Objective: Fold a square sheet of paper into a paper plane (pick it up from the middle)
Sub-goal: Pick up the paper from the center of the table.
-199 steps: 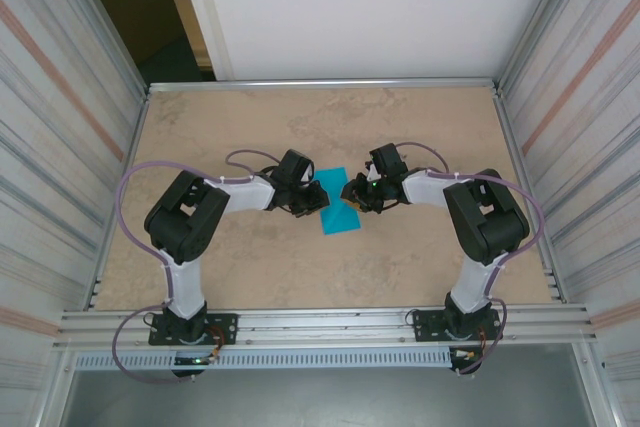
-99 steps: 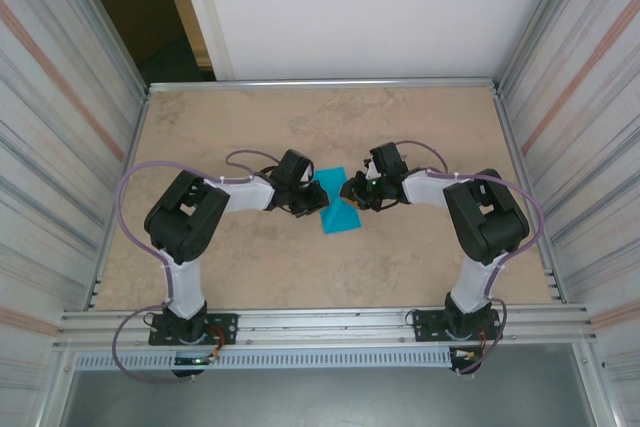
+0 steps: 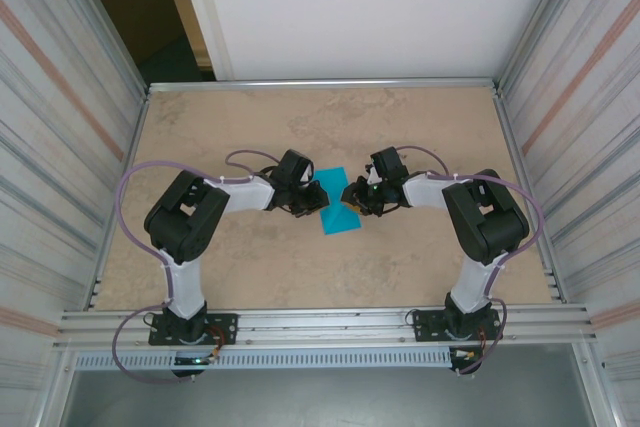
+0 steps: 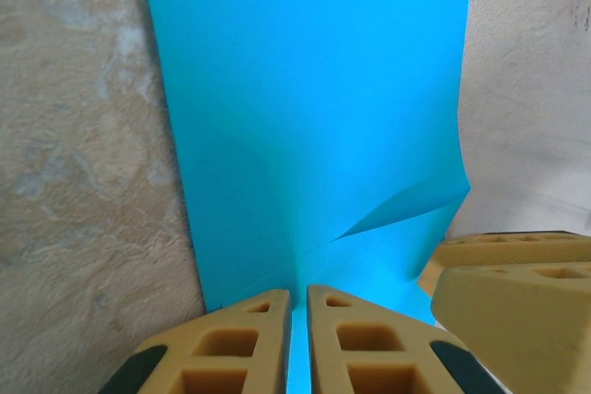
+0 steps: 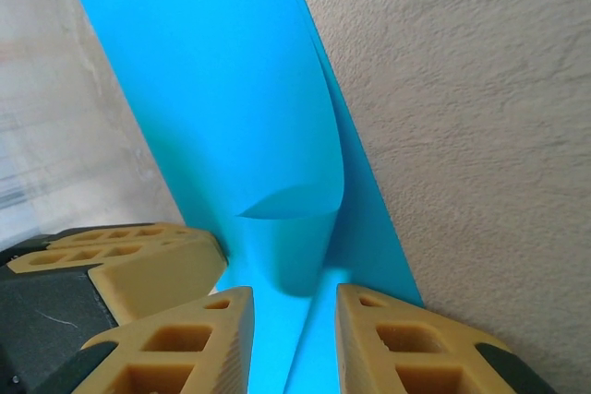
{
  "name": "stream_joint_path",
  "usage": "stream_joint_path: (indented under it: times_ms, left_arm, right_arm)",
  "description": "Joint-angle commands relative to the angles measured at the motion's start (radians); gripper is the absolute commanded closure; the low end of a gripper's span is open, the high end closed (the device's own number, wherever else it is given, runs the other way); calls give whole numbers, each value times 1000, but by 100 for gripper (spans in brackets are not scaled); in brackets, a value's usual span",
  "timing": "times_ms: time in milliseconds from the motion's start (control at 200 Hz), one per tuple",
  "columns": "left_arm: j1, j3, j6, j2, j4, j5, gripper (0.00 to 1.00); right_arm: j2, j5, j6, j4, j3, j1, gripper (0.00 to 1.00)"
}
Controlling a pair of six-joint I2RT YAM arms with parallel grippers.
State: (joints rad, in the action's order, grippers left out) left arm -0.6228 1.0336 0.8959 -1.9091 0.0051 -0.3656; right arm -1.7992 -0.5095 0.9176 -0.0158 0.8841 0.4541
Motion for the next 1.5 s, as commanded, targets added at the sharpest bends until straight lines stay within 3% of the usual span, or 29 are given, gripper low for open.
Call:
stream_joint_path:
  times_ms: [0,451,1022,1293,1498]
  left_arm:
    - [7,-26,9,-18,-48,20,86]
    - [9,-27,9,-15,-51,22,86]
    - [20,-24,12,27,-43,3,84]
    - [77,-76,27,205,0,-13,70]
    - [135,-250,134,339,190,-80,53]
  right_arm:
    - [-15,-9,30,3,-3,1,73]
    - [-63,-72,38,-74,-3,4,79]
    - [-43,-64,40,-123,-29,3,91]
    - [2,-70,24,-152,-33,1,91]
    - [85,-99,25,-189,-27,-8,91]
